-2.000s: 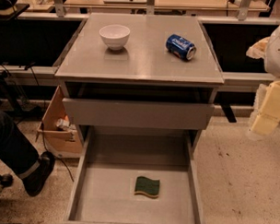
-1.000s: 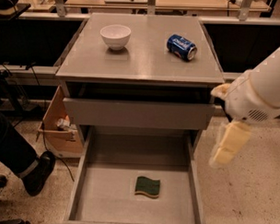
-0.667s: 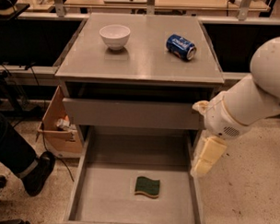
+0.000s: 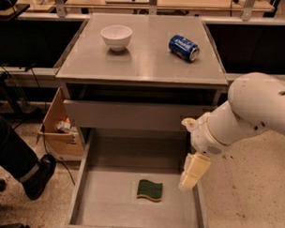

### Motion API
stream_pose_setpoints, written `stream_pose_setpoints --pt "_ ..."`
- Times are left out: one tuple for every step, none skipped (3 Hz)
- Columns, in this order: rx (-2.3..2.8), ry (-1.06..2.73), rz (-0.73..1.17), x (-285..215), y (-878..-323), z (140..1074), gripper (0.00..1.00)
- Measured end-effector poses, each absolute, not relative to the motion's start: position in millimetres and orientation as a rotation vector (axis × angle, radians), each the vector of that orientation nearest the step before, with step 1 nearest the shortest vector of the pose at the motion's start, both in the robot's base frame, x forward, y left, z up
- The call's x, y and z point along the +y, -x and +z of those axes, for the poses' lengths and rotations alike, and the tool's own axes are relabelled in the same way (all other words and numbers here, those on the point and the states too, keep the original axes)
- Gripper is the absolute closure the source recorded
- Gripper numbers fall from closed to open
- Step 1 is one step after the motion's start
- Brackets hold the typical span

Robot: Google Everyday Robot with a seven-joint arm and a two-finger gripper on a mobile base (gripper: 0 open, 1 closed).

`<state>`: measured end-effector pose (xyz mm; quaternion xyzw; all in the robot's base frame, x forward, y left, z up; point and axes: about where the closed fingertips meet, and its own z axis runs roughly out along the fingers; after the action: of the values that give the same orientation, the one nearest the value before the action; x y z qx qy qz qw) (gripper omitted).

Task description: Pick sponge from middle drawer and place on counter

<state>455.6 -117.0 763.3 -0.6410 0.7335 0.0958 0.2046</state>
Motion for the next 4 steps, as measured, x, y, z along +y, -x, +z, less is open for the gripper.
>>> stream_pose_setpoints --pt "2.043 1.754 0.341 -103 -453 729 0.00" --pt "2.018 1.736 0.425 -65 -465 660 0.00" --pt "1.977 1.733 0.471 -38 -476 613 0.00" --pt "1.941 1.724 0.545 -10 -478 553 0.00"
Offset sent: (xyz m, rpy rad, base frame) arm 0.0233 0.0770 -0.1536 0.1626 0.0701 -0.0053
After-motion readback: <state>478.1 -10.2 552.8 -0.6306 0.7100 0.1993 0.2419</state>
